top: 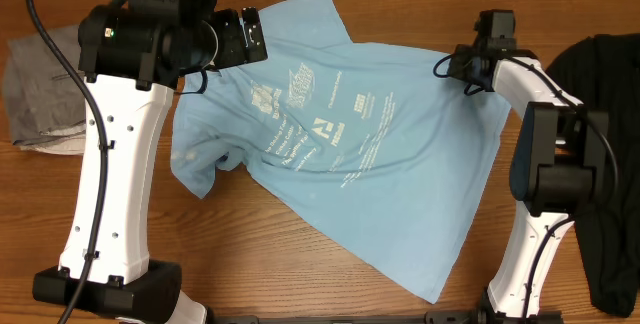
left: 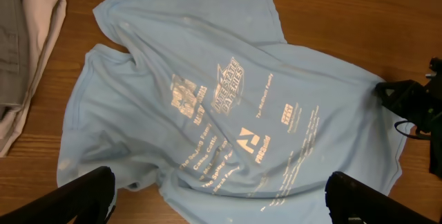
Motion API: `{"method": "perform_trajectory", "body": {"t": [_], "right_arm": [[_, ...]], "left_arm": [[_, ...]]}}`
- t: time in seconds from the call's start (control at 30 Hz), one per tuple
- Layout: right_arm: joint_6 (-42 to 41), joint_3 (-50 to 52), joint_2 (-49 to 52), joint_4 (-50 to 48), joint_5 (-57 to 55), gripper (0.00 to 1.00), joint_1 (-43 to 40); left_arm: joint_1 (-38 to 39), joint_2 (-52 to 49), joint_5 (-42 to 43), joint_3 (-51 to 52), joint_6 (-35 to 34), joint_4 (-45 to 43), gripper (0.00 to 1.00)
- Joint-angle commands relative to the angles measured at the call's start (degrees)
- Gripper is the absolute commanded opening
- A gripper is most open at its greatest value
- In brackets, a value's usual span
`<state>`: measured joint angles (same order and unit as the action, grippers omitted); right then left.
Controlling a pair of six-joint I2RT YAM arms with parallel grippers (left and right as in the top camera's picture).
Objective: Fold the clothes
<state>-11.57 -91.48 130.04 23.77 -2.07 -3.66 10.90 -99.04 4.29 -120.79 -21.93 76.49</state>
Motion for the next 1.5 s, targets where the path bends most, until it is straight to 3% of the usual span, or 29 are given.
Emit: {"method": "perform_trajectory", "body": {"t": [0.0, 0.17, 0.37, 0.4, 0.5, 0.53, 1.47], "right_arm": [[-0.39, 1.25, 6.27, 2.95, -2.99, 0.04, -0.96], [-0.42, -9.84, 4.59, 12.44, -2.34, 0.07, -0.92], [-1.44, -29.7, 3.56, 31.69, 0.0, 0.32, -0.92], [-2.36, -32.33, 3.56, 34.23, 0.0, 0.4, -0.98], [-3.48, -39.74, 3.56, 41.57, 0.04, 0.89, -1.53], [-3.45, -41.46, 3.56, 43.54, 0.02, 1.0, -1.64], [-3.45, -43.47, 3.58, 46.18, 0.02, 1.0, -1.73]], "left_arm": [[0.37, -0.31, 0.2, -0.22, 0.55, -0.04, 1.0], [0.37, -0.31, 0.2, -0.22, 0.55, -0.04, 1.0], [0.37, -0.31, 0.2, -0.22, 0.55, -0.04, 1.0], [0.37, -0.31, 0.2, -0.22, 0.55, -0.04, 1.0], [0.37, -0.31, 0.2, -0.22, 0.55, -0.04, 1.0], [0.37, -0.31, 0.2, -0.22, 0.55, -0.04, 1.0], [0.37, -0.31, 0.2, -0.22, 0.55, -0.04, 1.0]]}}
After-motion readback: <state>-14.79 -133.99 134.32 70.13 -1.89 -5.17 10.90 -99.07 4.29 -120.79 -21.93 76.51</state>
